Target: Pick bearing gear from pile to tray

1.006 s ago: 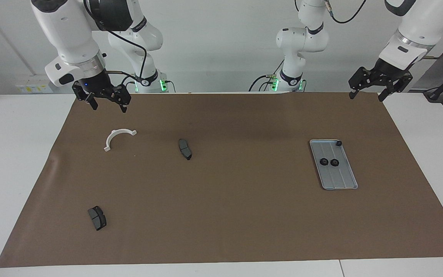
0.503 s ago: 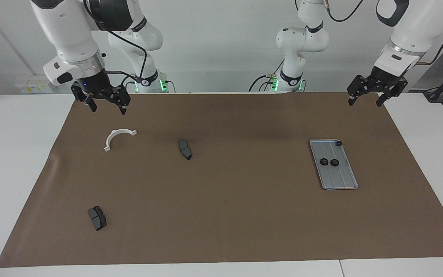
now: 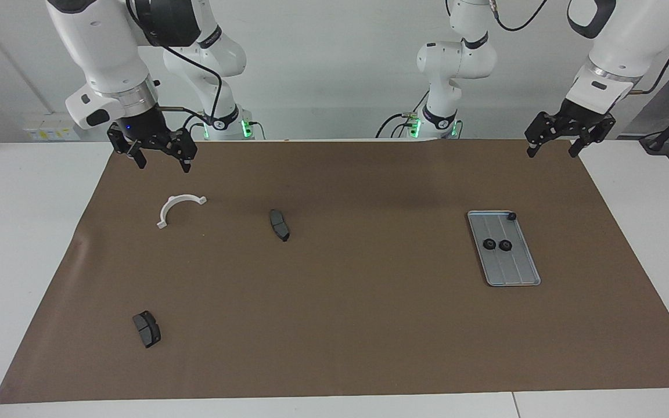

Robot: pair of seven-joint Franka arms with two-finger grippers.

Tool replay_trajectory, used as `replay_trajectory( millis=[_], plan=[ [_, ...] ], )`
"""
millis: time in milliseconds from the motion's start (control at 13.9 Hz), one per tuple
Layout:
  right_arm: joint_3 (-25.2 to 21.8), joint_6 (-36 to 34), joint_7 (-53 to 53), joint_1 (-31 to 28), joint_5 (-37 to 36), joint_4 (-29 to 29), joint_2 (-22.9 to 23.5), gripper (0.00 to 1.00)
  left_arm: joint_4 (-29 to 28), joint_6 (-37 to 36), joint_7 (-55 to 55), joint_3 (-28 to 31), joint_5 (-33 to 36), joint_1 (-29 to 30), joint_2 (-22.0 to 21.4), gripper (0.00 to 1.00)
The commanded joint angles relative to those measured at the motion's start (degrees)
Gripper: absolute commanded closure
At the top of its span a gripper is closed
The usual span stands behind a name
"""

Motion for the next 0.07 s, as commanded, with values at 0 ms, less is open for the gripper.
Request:
replay_trajectory(
  millis=[0],
  plan=[
    [0.3,0.4,0.8,-0.3,0.5,-0.5,-0.6,0.00,-2.1,-0.6,-0.8,0.3,1.3,0.5,-2.0,0.00]
  ],
)
